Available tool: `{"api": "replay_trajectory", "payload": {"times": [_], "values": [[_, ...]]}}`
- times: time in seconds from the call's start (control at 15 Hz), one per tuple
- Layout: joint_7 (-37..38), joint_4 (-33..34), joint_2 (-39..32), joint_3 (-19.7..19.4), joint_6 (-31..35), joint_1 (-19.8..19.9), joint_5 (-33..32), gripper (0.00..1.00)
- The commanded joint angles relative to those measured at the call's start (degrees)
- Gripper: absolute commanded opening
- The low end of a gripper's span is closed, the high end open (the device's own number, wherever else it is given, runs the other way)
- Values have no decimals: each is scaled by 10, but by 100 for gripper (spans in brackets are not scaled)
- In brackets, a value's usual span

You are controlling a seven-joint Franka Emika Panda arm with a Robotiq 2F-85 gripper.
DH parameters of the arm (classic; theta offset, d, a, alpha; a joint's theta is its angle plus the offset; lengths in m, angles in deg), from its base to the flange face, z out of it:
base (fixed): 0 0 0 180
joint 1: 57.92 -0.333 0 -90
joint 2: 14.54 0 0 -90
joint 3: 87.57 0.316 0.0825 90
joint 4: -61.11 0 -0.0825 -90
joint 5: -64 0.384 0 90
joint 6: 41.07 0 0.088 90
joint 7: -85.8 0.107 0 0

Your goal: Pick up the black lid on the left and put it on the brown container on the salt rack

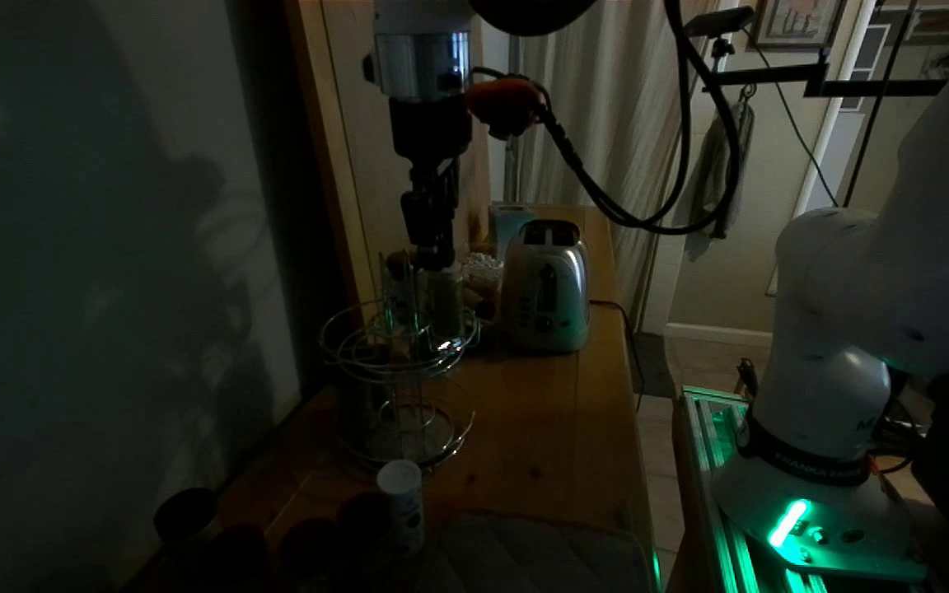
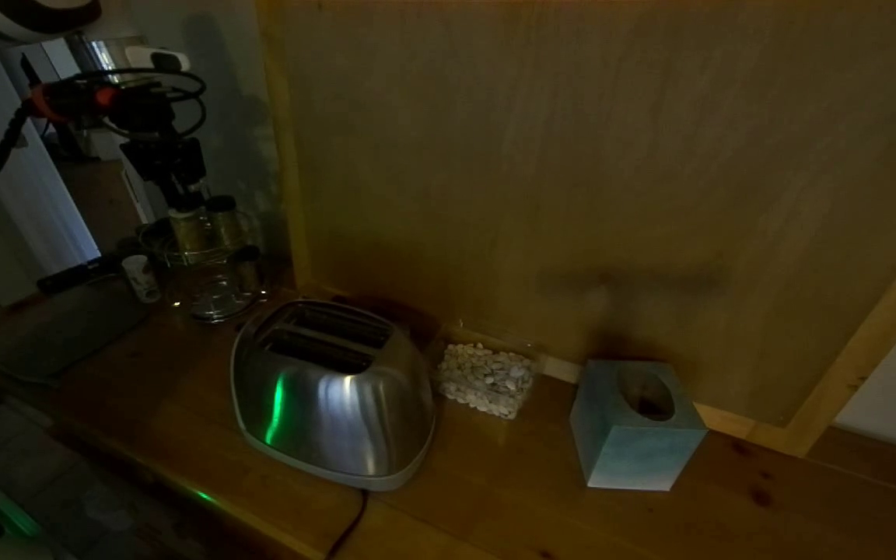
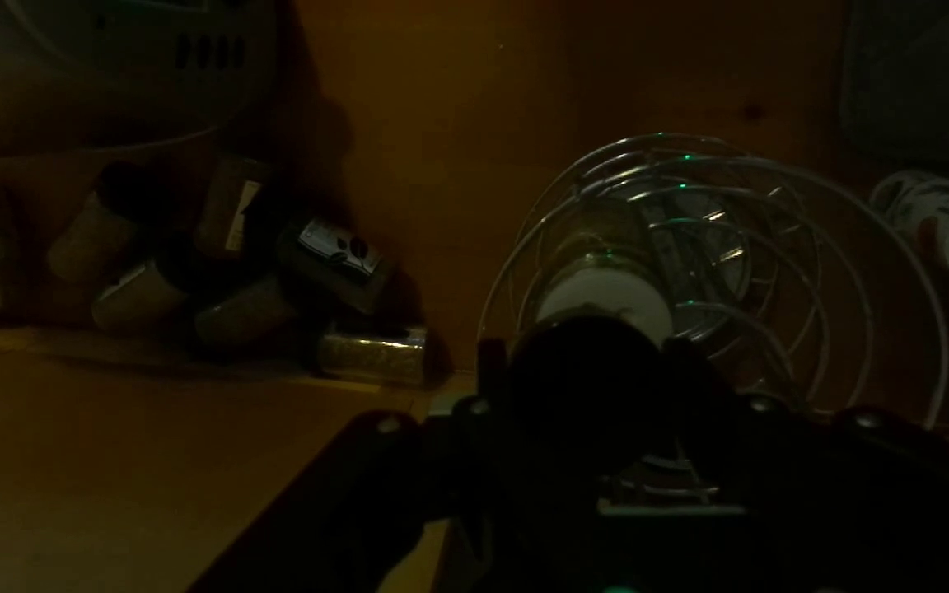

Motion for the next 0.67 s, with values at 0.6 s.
{"api": "replay_trajectory", "payload": {"times": [0.6], "values": [[-10,22,-18,-16,-41,-1,51,24]]}}
